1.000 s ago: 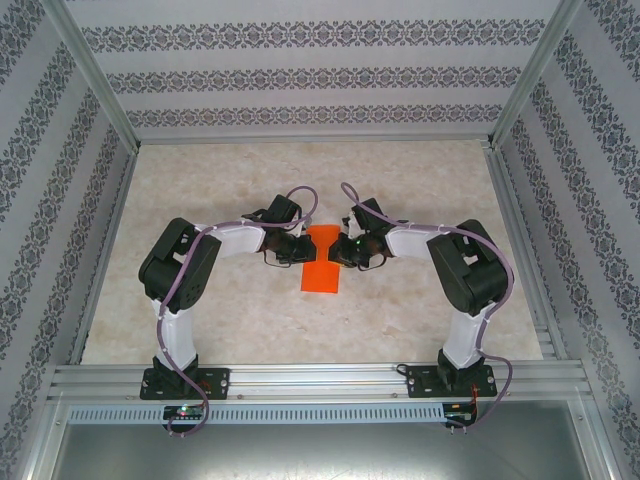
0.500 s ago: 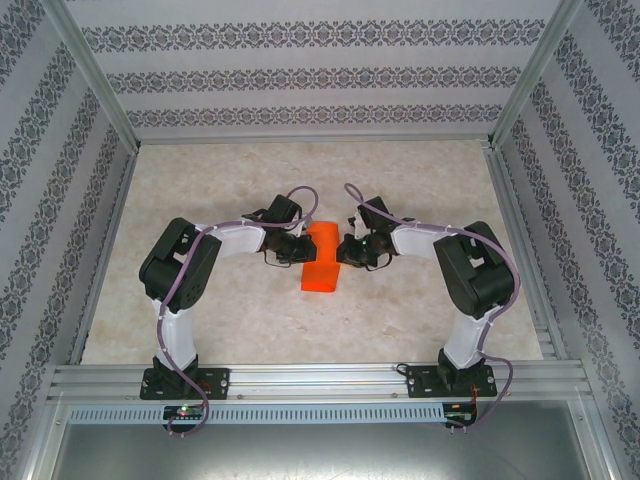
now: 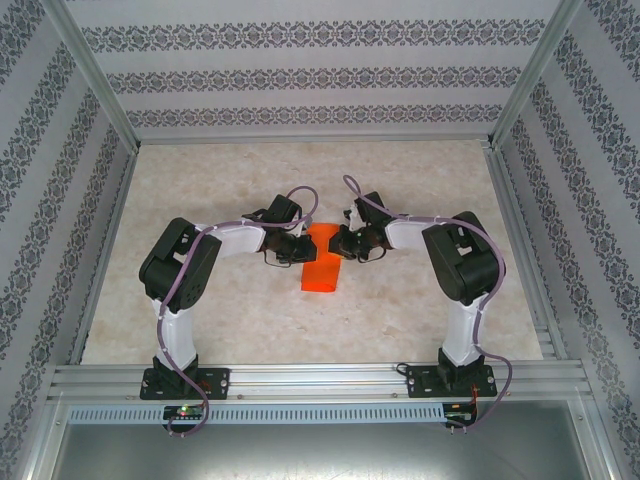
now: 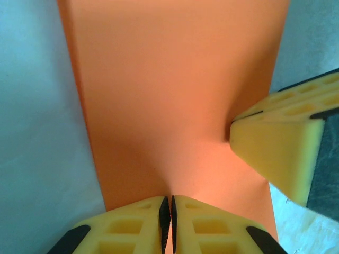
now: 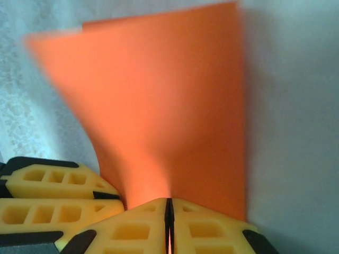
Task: Fold a paper plane with a square sheet of paper (pick it up from the middle)
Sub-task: Fold the square sheet of paper in half at the center of the table.
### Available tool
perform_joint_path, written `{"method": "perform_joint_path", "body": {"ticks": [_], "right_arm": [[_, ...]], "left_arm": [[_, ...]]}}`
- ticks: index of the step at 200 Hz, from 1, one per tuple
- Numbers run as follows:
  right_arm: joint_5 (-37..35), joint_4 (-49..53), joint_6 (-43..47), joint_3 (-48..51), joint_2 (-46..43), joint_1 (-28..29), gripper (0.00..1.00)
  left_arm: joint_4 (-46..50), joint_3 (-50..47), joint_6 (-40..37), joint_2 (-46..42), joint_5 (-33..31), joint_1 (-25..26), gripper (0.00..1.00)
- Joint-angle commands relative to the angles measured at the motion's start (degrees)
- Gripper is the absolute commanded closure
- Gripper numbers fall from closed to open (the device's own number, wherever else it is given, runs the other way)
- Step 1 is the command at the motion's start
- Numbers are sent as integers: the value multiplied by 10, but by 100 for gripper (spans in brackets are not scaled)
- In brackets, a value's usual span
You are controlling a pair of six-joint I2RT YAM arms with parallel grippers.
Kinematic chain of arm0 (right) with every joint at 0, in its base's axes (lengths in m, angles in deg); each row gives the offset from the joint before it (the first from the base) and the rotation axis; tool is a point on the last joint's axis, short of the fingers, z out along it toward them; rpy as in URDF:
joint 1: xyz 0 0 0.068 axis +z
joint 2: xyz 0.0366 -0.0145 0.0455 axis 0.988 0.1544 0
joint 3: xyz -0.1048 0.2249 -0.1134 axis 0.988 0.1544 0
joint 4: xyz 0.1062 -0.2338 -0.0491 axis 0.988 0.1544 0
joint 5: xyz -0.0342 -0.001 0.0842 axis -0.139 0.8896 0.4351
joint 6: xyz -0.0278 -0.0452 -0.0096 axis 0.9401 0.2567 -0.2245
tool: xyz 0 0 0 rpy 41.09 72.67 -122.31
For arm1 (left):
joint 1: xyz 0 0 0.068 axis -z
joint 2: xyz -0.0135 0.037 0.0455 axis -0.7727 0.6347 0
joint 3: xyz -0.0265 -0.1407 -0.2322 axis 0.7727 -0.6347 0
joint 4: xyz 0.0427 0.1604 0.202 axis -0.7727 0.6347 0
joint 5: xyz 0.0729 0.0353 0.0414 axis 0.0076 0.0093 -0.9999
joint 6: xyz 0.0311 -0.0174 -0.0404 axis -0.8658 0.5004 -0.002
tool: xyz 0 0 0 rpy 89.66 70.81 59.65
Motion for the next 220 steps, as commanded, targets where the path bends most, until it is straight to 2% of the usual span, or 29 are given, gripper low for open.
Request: {"method": "perform_joint_path", "body": {"ticks": [1, 51, 83, 133, 168, 220], "right_arm": [[-23, 9, 27, 3, 17, -13, 89], [-106, 66, 83, 13, 6, -40, 89], [-98, 72, 89, 10, -17, -54, 89], [-52, 57, 48, -21, -62, -16, 89], [-27, 7, 18, -42, -16, -1, 90], [-43, 7, 31, -84, 45, -12, 90]], "left_arm": [[58, -30, -20, 40, -81, 4, 83], [67, -29, -25, 39, -87, 4, 83], [71, -28, -26, 38, -90, 4, 83], [73, -25, -28, 39, -90, 4, 83], [77, -24, -32, 38, -89, 4, 83], [86, -29, -41, 31, -96, 4, 83]]}}
